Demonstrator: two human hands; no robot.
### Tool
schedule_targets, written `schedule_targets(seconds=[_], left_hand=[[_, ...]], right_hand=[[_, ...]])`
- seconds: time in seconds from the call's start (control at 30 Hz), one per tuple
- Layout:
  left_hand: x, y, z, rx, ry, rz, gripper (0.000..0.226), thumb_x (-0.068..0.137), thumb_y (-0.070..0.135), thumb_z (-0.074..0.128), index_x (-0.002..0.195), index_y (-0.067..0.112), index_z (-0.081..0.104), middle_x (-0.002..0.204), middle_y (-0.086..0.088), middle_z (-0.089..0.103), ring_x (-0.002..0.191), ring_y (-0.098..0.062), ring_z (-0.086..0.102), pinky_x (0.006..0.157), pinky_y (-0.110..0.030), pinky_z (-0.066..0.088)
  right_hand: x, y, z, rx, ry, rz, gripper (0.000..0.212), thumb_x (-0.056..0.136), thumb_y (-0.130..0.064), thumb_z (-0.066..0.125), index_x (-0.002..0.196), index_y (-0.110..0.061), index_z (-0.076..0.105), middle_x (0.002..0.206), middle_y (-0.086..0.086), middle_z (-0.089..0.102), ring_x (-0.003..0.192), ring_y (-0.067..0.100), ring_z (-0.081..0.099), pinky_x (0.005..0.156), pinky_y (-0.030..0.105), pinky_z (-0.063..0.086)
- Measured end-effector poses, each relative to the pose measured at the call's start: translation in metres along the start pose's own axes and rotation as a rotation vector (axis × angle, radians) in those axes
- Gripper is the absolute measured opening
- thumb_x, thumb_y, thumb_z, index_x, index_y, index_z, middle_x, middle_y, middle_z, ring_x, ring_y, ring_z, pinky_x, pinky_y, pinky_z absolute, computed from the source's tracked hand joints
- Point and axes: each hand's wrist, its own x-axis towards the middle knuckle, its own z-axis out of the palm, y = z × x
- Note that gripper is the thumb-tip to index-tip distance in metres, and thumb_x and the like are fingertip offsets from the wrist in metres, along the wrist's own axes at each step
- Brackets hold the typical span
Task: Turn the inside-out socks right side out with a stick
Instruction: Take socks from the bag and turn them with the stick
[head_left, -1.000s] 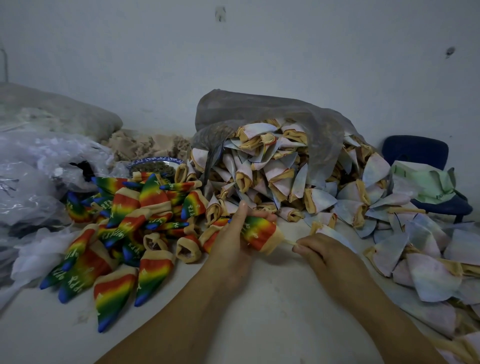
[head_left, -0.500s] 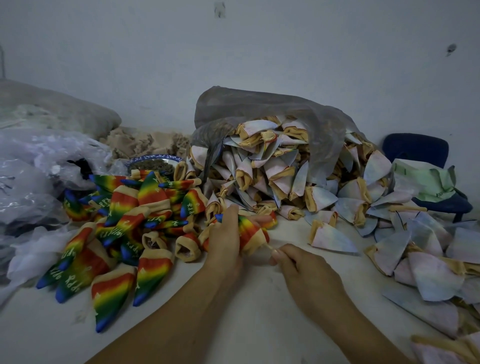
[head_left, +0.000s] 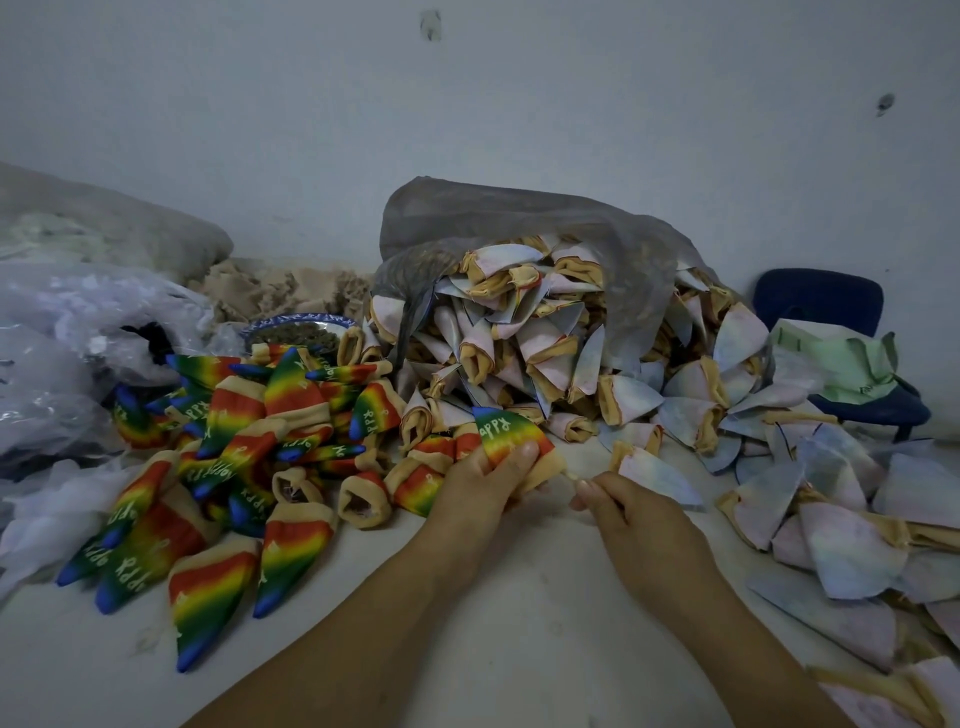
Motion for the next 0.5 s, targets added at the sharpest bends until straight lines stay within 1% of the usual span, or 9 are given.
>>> schedule_targets(seconds=[0.07,0.13,0.2,0.27,0.3,0.37,0.43,0.5], left_hand=[[0.000,0.001,-0.001,0.040,0.021,0.019,0.035,0.093,0.045,0.059,0.071,0.020,0.069,0.061,0.006,0.064,0.059,-0.004,0.057,0.060,-0.014,0.043],[-0.001,0.002,-0.002,0.099,0.039,0.043,0.047,0.092,0.052,0.057,0.060,0.020,0.069,0.052,0.003,0.055,0.053,-0.006,0.051,0.057,-0.014,0.042],[-0.002,0.004,-0.003,0.117,0.047,0.038,0.053,0.088,0.060,0.055,0.061,0.017,0.070,0.051,-0.001,0.055,0.047,-0.006,0.049,0.050,-0.013,0.040],[-0.002,0.005,-0.002,0.116,0.058,0.004,0.057,0.078,0.070,0.055,0.057,0.018,0.069,0.054,-0.002,0.058,0.044,-0.005,0.048,0.046,-0.014,0.039],[-0.002,0.006,-0.001,0.127,0.057,-0.012,0.058,0.072,0.074,0.055,0.052,0.021,0.068,0.052,0.000,0.057,0.043,-0.004,0.049,0.045,-0.014,0.039],[-0.003,0.006,0.001,0.163,0.028,-0.020,0.056,0.066,0.077,0.055,0.045,0.025,0.066,0.049,0.005,0.057,0.042,-0.003,0.048,0.045,-0.013,0.039],[-0.003,0.006,-0.001,0.149,0.004,0.010,0.051,0.070,0.072,0.058,0.050,0.027,0.069,0.052,0.005,0.060,0.044,-0.003,0.049,0.047,-0.014,0.040],[0.001,0.010,-0.009,0.076,0.086,-0.003,0.053,0.081,0.068,0.056,0.056,0.023,0.068,0.052,0.003,0.058,0.044,-0.006,0.045,0.047,-0.018,0.037]], right_hand=[[0.000,0.000,0.001,-0.013,0.026,-0.001,0.028,0.096,-0.053,0.031,0.083,-0.044,0.054,0.076,-0.026,0.054,0.078,-0.001,0.051,0.064,0.023,0.041],[0.000,-0.001,0.003,-0.026,0.045,-0.007,0.030,0.095,-0.053,0.030,0.085,-0.043,0.056,0.074,-0.028,0.052,0.075,-0.002,0.049,0.061,0.018,0.038],[0.000,0.000,0.003,-0.036,0.055,-0.021,0.032,0.095,-0.054,0.030,0.087,-0.041,0.058,0.074,-0.028,0.052,0.072,-0.003,0.048,0.059,0.016,0.036],[0.000,0.001,0.003,-0.041,0.061,-0.028,0.034,0.095,-0.054,0.030,0.088,-0.039,0.059,0.075,-0.028,0.054,0.072,-0.006,0.049,0.059,0.017,0.038],[0.000,0.002,0.002,-0.039,0.065,-0.027,0.035,0.095,-0.054,0.031,0.088,-0.037,0.061,0.075,-0.026,0.055,0.072,-0.007,0.050,0.060,0.019,0.040],[0.001,0.004,-0.001,-0.013,0.069,-0.014,0.036,0.094,-0.053,0.036,0.086,-0.030,0.064,0.077,-0.017,0.062,0.073,-0.002,0.054,0.065,0.024,0.045],[0.003,0.006,-0.004,0.041,0.060,-0.007,0.036,0.093,-0.052,0.042,0.082,-0.026,0.065,0.078,-0.008,0.065,0.073,0.002,0.057,0.067,0.028,0.047],[0.004,0.009,-0.009,0.072,0.058,-0.007,0.033,0.092,-0.050,0.045,0.079,-0.026,0.064,0.074,-0.009,0.063,0.073,0.000,0.057,0.064,0.025,0.045]])
